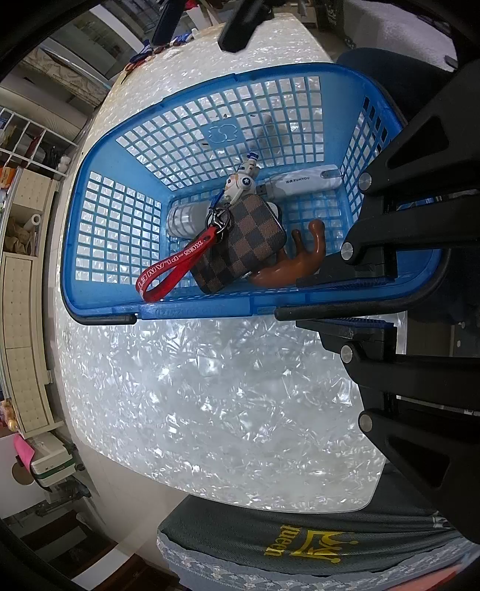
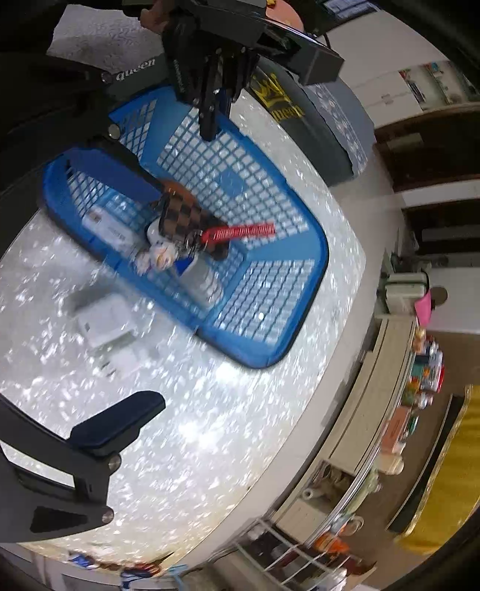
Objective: Organize rigid objects
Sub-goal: 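Withdraw the right tool and move it to the white ZUNKO charger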
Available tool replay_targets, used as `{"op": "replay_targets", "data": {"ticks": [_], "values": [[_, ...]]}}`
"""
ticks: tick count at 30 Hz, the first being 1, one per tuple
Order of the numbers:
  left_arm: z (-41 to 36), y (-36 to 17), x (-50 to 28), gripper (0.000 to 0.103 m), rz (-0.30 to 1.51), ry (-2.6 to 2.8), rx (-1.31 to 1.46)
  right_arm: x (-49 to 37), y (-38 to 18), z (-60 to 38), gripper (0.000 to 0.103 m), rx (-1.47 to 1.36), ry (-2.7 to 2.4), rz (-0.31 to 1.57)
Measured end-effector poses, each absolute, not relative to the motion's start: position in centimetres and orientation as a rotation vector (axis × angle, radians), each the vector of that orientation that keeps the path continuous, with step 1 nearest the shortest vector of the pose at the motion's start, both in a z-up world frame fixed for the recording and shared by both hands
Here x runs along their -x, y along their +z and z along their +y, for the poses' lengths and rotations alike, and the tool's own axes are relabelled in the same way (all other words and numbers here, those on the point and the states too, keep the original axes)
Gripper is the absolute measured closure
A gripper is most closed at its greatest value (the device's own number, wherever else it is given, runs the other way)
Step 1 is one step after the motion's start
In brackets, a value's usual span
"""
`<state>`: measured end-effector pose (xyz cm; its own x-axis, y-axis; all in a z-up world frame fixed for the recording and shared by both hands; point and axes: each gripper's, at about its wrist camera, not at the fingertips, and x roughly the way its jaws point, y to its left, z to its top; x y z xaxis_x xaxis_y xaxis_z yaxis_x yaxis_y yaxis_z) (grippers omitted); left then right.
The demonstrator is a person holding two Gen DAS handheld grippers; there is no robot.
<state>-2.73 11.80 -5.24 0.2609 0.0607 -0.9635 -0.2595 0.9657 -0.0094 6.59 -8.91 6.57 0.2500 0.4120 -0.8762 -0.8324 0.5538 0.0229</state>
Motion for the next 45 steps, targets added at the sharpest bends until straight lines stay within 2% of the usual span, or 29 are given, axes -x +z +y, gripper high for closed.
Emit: {"op": "replay_targets", "data": {"ticks": [16,27,42,44,45], "values": [[11.7,-5.2,2.7,0.088,1.294,0.217,0.17,-10.4,1.1,-14.2,0.0,0.545,0.754,1.057],[11.7,-5.3,2.6,0.088,1.298,0.21,0.165,-13.3,-4.6,-12.9,0.0,0.689,0.772,1.085],[11.7,-5.3,2.6,0.088,1.297,0.208,0.171,-15.2,-8.7,-10.6,0.0,0.85,0.825,1.125],[11.7,-5.3,2.6,0.088,1.296,0.207,0.175,-14.5,-9.0,-10.0,0.005,0.86,0.837,1.119],[11.7,-5.2,2.6,0.088,1.296,0.206,0.176,-14.4,-9.2,-9.8,0.012,0.859,0.847,1.12]]}}
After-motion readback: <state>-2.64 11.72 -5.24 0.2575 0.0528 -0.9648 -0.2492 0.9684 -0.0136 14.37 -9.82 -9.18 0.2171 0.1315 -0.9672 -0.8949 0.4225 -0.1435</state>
